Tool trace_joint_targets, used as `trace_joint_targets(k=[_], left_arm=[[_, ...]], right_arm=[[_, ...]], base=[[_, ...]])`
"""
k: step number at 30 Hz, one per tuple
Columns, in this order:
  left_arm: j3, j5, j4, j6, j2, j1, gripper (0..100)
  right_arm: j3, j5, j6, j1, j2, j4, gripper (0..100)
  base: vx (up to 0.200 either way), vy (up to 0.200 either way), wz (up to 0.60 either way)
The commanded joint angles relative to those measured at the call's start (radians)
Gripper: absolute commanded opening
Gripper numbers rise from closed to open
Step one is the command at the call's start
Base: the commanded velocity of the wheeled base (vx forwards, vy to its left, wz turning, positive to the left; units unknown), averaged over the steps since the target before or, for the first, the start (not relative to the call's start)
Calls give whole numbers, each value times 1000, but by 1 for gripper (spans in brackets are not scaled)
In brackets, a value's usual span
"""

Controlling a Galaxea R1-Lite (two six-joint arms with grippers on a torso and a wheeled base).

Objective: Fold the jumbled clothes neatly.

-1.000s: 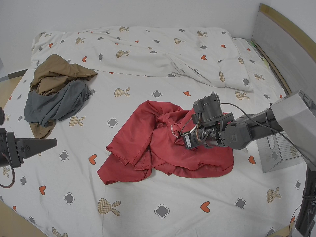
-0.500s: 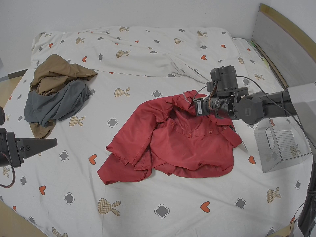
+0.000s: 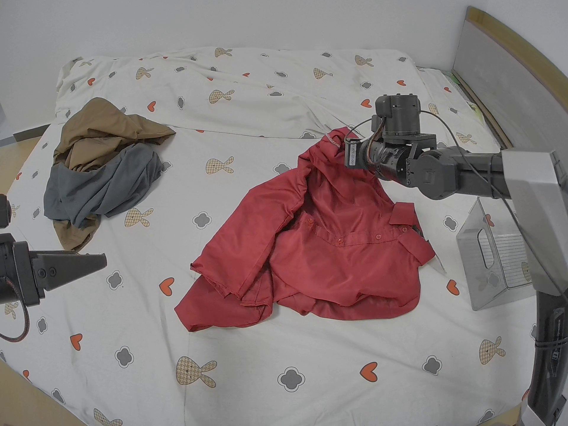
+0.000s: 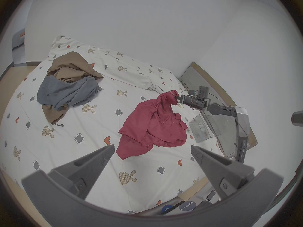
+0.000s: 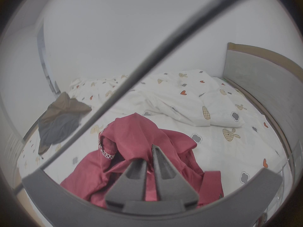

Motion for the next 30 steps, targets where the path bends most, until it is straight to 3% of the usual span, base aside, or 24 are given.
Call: trace_joint_targets(k=[1, 9, 19, 20, 23, 24, 29, 30], left_arm=[[14, 1, -3, -1, 6, -28, 100], [24, 1, -9, 1, 9, -44, 100], [27, 1, -9, 1, 15, -44, 100], [30, 1, -9, 1, 20, -44, 100], [31, 1, -9, 8, 22, -44, 100], [40, 4, -10, 39, 28, -44, 100], [60, 92, -18, 108, 89, -90, 100], [60, 92, -18, 108, 89, -90, 100]], right_arm=[[-88, -52, 21, -3, 210, 3, 100], [-88, -46, 47, -18, 258, 5, 100], [-88, -24, 125, -11, 71, 18, 100], [-50, 45, 145, -9, -64, 17, 100], [95, 115, 168, -9, -182, 18, 100], [269, 195, 184, -14, -314, 17, 100], [748, 411, 174, -54, -693, 8, 100], [748, 411, 174, -54, -693, 8, 100]], base=[[0, 0, 0], [0, 0, 0], [0, 0, 0], [0, 0, 0], [0, 0, 0], [0, 0, 0], [0, 0, 0], [0, 0, 0]])
